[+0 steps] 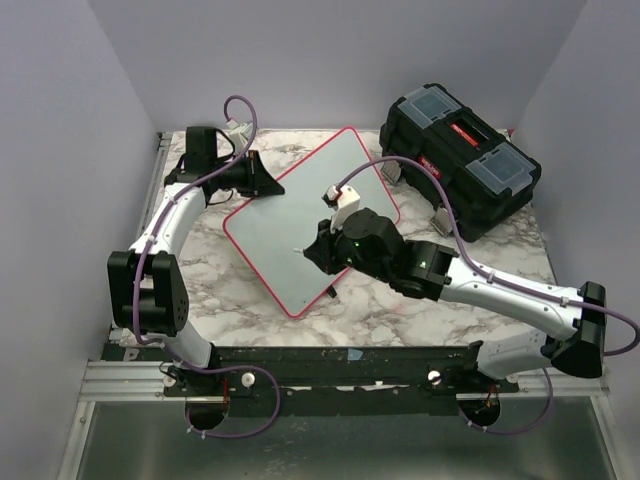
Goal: Write a sentence on the whiteboard
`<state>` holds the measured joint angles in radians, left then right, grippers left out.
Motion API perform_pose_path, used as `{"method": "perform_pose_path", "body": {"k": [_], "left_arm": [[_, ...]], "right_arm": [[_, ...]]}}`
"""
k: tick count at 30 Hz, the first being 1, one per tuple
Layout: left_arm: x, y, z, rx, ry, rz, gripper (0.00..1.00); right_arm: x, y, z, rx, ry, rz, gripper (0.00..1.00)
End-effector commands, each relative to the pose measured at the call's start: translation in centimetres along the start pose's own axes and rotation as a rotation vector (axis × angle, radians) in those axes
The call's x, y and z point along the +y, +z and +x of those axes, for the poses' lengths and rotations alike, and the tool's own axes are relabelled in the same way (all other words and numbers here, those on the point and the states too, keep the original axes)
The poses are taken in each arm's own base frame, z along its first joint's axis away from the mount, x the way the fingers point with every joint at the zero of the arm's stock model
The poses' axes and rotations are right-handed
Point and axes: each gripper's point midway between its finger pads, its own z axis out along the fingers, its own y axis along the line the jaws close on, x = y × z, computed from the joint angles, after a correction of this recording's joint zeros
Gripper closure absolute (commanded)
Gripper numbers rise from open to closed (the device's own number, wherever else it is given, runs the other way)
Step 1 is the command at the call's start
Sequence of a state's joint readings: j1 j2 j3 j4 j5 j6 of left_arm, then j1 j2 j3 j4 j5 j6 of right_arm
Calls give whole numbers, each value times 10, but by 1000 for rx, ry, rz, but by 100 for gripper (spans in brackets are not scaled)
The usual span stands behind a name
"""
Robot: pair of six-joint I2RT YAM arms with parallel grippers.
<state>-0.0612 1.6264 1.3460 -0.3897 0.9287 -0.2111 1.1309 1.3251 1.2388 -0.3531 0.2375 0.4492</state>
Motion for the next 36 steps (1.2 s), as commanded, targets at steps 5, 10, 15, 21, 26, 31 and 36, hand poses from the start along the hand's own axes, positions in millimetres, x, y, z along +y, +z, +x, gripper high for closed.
{"method": "perform_pose_path", "body": {"k": [5,10,15,21,26,31,36], "left_arm": [[-2,-7,-19,-75,137,-65,100],[-5,-10,-19,-85,127,-93,100],[-9,-12,-19,-100,109,-101,100],[-15,-11,-18,-74,140,-111,100],[-18,-12,-12,-77,178,-89,100],[-21,-8,-11,-79,185,-63,100],[-26,-4,-9,-73,199,-55,100]], "right_arm": [[16,34,-32,-172,-3,25,99],[23,49,-31,-179,-14,12,99],[32,58,-30,-176,-20,-15,99],[35,56,-30,-186,-24,-37,99],[29,56,-22,-178,-29,-27,99],[31,61,-20,-191,-27,-38,99],[31,69,-15,-189,-21,-32,99]]}}
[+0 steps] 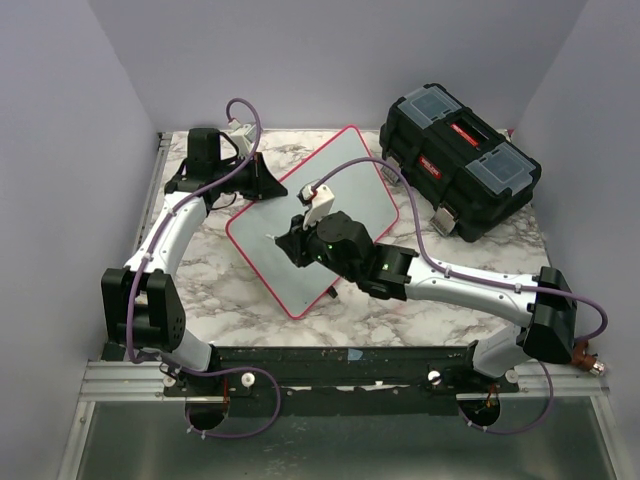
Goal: Write a sentence on the whiteboard
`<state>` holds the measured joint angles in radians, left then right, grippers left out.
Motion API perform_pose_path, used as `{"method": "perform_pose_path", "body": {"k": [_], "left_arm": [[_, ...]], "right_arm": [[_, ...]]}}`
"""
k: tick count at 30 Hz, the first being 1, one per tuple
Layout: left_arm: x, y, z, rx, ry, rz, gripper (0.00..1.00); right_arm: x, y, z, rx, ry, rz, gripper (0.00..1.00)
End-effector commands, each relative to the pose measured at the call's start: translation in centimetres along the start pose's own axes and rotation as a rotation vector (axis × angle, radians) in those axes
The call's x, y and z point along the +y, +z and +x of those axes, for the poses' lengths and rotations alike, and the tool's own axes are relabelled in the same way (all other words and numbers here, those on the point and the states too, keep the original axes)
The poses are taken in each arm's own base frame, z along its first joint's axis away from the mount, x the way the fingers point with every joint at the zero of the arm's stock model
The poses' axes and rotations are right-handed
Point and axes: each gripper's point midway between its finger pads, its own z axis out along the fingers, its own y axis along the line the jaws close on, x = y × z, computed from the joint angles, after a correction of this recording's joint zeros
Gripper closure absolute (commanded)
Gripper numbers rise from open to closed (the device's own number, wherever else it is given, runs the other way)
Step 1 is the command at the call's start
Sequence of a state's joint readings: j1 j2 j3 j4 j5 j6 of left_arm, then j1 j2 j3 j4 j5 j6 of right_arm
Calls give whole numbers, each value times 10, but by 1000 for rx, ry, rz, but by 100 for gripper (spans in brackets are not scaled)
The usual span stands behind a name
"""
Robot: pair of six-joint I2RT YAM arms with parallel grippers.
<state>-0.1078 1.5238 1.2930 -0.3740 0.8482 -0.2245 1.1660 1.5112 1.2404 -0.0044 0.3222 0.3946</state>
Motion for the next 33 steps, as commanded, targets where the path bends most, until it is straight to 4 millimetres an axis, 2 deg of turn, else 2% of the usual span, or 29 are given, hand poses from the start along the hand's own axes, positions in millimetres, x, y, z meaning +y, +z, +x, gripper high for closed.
{"method": "perform_pose_path", "body": {"k": [1,6,21,33], "left_arm": [[-4,2,-12,-47,150,-18,100],[-6,3,-11,-47,174,-48,100],[-8,3,-11,-46,180,-43,100],[-9,2,-9,-42,184,-47,100]], "right_arm": [[7,8,4,-21,0,-16,99],[12,16,6,-19,0,-23,99],[5,30,22,0,-11,16,99],[-13,30,25,-15,-10,101,99]]}}
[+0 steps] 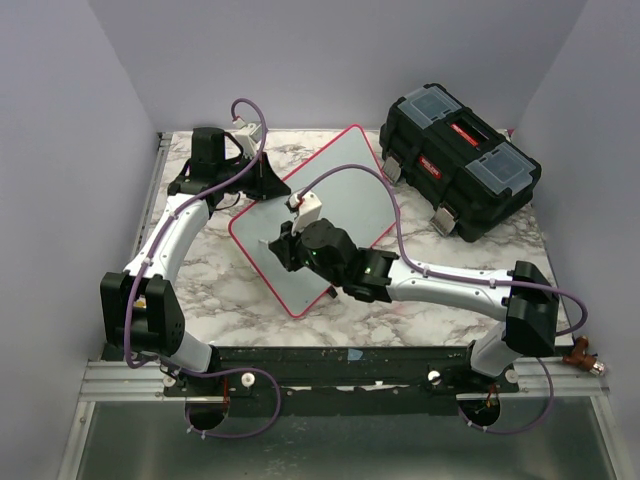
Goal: Write a sentence on the whiteboard
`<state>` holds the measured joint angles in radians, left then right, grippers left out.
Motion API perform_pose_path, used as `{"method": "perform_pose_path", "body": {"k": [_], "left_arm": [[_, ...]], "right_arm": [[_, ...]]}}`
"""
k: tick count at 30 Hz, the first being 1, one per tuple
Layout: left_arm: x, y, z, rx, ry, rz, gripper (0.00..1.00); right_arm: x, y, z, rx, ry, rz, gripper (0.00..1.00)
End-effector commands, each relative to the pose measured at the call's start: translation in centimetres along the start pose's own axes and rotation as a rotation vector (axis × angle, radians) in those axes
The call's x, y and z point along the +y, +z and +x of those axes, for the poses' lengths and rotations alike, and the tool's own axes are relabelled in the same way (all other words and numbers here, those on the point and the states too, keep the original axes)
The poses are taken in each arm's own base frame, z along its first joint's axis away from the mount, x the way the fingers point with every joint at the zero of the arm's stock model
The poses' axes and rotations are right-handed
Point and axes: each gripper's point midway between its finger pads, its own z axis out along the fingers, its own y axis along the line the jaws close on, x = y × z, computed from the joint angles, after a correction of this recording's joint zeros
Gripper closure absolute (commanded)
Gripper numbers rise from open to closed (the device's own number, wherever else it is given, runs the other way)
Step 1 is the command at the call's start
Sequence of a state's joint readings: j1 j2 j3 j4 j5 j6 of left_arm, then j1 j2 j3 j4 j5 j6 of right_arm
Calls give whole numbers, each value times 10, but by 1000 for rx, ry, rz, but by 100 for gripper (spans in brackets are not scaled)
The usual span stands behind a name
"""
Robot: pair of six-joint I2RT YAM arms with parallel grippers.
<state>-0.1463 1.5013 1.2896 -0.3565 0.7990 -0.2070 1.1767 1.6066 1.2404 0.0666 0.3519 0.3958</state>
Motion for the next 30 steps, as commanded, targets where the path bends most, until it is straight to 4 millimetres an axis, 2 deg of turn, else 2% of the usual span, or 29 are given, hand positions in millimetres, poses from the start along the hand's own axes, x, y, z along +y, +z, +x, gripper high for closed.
{"method": "perform_pose_path", "body": {"k": [1,7,16,25,30], "left_arm": [[0,-2,-6,-30,127,-32,100],[0,-2,-5,-30,129,-35,100],[-2,-3,-5,-32,135,-34,100],[-3,-4,-7,-36,137,-37,100],[-3,-4,-7,-36,137,-38,100]], "right_arm": [[-14,4,1,-29,-1,86,99],[-28,3,-6,-55,-5,165,99],[-32,4,-16,-75,-27,208,99],[-19,-13,-30,-91,-10,113,99],[-10,-16,-23,-66,0,50,99]]}}
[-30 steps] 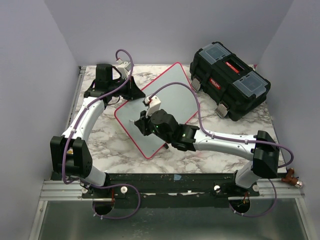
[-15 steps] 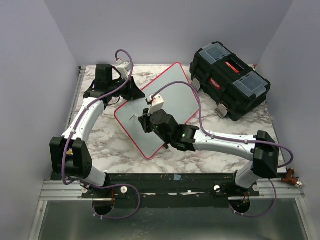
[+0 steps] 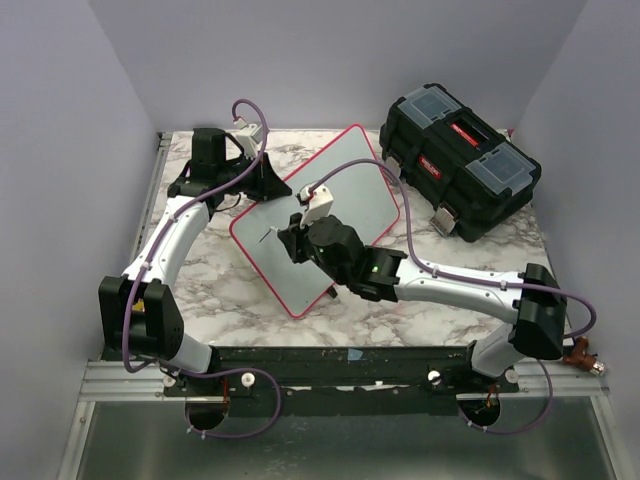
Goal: Write a sentence on the whiteboard
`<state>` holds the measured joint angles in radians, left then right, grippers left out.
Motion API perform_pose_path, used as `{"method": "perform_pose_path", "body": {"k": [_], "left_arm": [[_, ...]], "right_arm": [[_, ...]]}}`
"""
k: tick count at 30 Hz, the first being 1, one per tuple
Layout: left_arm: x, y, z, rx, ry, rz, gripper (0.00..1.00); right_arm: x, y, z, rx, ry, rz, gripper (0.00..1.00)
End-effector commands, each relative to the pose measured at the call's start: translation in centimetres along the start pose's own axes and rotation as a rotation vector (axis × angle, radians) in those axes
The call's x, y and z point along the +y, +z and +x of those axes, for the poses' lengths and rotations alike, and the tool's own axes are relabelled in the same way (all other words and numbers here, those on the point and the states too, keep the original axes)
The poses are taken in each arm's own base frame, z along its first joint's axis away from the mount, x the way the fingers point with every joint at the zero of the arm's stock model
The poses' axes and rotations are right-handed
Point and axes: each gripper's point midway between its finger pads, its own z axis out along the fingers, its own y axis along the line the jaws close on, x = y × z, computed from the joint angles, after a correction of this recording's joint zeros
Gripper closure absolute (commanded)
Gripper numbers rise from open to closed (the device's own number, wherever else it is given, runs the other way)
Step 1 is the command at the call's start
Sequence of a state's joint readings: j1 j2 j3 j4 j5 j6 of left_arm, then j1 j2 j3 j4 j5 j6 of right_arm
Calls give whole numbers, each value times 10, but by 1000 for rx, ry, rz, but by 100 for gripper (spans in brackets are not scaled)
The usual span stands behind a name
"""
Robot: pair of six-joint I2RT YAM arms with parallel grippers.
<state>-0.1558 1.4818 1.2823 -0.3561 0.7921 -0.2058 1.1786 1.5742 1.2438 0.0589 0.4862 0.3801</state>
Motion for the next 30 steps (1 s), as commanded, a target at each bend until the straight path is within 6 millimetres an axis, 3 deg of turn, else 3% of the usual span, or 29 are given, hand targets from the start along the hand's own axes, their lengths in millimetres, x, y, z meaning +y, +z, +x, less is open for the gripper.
{"method": "perform_pose_path", "body": {"k": [1,30], "left_arm": [[3,-2,-7,-31,124,-39,100],[2,-2,-7,-30,124,-38,100]], "right_arm": [[9,-9,1,14,7,-66,99],[8,4,33,95,-5,-47,99]]}}
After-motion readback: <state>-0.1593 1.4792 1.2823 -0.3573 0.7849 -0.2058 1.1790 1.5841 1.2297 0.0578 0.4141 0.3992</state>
